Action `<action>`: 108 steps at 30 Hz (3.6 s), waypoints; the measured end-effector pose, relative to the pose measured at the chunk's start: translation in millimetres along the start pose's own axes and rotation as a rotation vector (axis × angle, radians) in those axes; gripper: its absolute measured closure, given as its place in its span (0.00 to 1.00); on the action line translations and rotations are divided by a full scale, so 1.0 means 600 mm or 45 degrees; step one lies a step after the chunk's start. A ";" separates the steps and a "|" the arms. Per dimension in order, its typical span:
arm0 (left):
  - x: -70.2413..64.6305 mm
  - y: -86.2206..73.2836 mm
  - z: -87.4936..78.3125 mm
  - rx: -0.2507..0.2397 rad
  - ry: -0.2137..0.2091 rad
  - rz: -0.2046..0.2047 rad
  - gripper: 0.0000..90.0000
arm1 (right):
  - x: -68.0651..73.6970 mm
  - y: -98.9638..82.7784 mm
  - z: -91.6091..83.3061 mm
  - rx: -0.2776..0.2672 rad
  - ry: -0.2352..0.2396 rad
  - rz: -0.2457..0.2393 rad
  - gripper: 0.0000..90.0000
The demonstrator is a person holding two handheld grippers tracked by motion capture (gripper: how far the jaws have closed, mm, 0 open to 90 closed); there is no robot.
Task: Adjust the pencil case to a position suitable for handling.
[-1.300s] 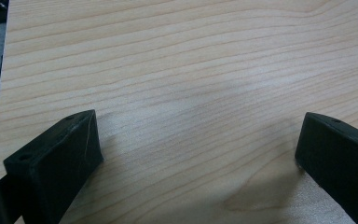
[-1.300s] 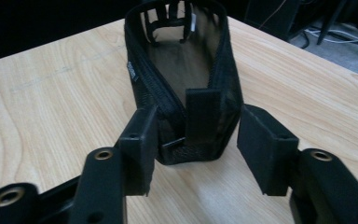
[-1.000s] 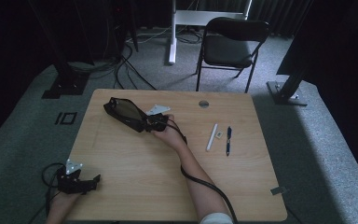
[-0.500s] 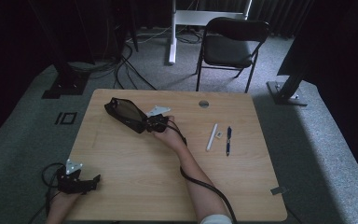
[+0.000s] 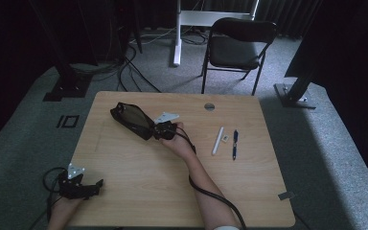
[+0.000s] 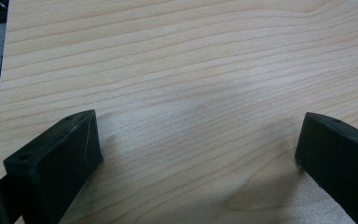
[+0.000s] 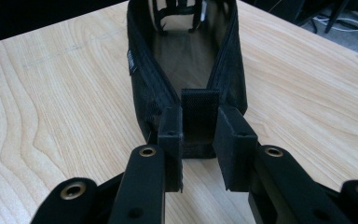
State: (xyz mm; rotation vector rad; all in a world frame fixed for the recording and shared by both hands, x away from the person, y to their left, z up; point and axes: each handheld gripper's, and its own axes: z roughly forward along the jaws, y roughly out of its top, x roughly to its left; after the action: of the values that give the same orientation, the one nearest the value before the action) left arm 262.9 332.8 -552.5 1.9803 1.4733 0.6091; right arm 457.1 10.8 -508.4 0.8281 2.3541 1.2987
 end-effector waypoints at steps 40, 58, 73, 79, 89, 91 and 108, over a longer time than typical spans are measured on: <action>0.000 0.000 0.000 -0.001 0.003 -0.003 0.00 | 0.011 -0.066 -0.097 0.007 0.000 0.008 0.81; 0.000 0.000 0.000 -0.001 0.003 -0.004 0.00 | 0.014 -0.098 -0.152 0.015 0.004 0.008 0.81; 0.000 0.000 0.000 -0.002 0.003 -0.005 0.00 | 0.010 -0.140 -0.210 0.010 -0.021 0.007 0.81; 0.000 0.000 0.000 -0.001 0.003 -0.005 0.00 | 0.011 -0.154 -0.230 0.019 -0.016 0.010 0.81; 0.000 0.000 0.000 -0.001 0.002 -0.004 0.00 | 0.018 -0.185 -0.281 0.042 -0.002 -0.007 0.81; 0.000 0.000 0.000 -0.001 0.002 -0.004 0.00 | 0.016 -0.192 -0.291 0.041 -0.011 -0.008 0.81; 0.000 0.000 0.000 -0.001 0.002 -0.004 0.00 | 0.014 -0.236 -0.365 0.073 -0.021 0.023 0.81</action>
State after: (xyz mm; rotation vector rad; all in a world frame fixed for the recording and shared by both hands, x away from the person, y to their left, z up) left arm 263.0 332.9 -552.5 1.9773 1.4768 0.6103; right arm 286.7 -186.4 -512.0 0.8757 2.3867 1.2318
